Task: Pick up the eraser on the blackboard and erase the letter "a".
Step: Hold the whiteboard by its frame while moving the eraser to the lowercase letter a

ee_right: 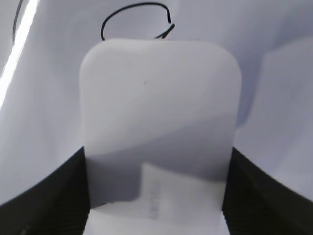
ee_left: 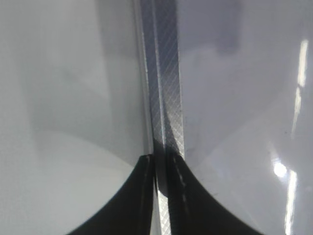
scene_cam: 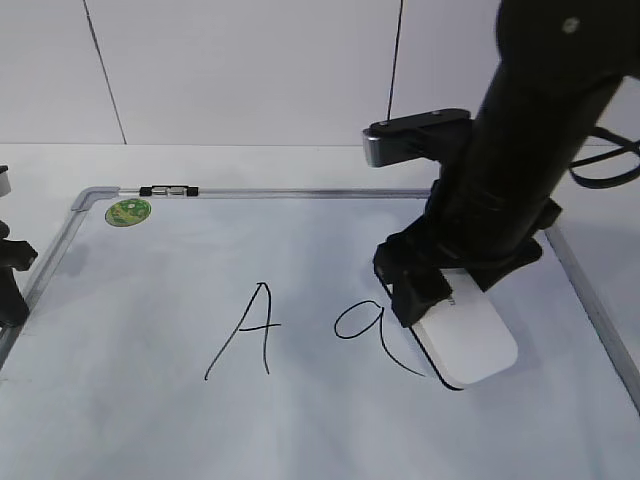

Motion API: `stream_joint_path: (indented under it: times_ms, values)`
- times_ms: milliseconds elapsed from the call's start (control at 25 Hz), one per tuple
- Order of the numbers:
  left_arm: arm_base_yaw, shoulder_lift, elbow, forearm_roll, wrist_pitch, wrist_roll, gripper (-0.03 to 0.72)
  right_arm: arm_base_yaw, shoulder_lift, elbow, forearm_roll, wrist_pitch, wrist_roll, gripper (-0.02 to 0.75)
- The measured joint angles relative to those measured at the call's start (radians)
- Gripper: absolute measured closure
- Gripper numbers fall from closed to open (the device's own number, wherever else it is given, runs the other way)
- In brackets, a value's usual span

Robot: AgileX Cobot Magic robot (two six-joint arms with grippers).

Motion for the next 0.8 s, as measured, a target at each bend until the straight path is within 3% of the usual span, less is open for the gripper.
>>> stream_joint_path:
  times_ms: [360,800]
  values:
    - [0.0,0.0,0.0,0.0,0.0,0.0,0.637,0.002,0.234,-0.146,-0.013,-0.036,-0.047,0.184]
    - [0.0,0.0,-0.002,0.0,0.002,0.0,0.637,0.046,0.325,-0.158,0.011,-0.09,-0.092,0.184]
